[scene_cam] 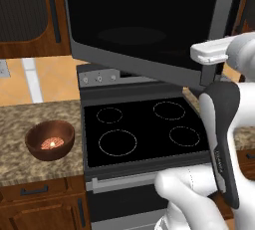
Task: Open the microwave, place the bowl with waffle inside the microwave, then close the microwave door and turn it on.
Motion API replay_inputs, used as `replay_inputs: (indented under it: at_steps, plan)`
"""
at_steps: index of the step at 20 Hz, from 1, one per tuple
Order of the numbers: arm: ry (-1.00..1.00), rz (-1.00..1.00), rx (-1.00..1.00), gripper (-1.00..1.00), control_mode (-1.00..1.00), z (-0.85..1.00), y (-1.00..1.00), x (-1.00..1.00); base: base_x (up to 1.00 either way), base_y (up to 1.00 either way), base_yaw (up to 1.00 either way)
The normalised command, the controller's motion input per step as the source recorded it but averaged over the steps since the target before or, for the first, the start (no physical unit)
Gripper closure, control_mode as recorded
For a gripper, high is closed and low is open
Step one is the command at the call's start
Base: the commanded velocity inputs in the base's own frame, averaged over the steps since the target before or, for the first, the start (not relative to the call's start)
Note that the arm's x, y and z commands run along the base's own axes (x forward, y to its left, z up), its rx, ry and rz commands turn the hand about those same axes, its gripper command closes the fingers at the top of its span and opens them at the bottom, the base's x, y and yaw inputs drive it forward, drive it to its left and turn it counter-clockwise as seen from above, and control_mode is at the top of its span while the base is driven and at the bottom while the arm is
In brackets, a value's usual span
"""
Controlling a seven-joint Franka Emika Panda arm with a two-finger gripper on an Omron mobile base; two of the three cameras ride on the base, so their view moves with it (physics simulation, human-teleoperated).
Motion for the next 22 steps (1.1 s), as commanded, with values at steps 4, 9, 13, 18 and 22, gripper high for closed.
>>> replay_inputs:
  at_steps: [4, 9, 13, 18, 22]
  plan:
    - [0.00, 0.00, -0.10, 1.00, -1.00, -0.02, 0.52, -0.46, 0.00, 0.00, 0.00]
    - [0.00, 0.00, -0.01, 1.00, -1.00, 0.00, 0.07, -0.01, 0.00, 0.00, 0.00]
    - [0.00, 0.00, 0.00, -1.00, -1.00, 0.00, 0.00, 0.00, 0.00, 0.00, 0.00]
    - [0.00, 0.00, 0.00, -1.00, -1.00, 0.00, 0.00, 0.00, 0.00, 0.00, 0.00]
    - [0.00, 0.00, 0.00, -1.00, -1.00, 0.00, 0.00, 0.00, 0.00, 0.00, 0.00]
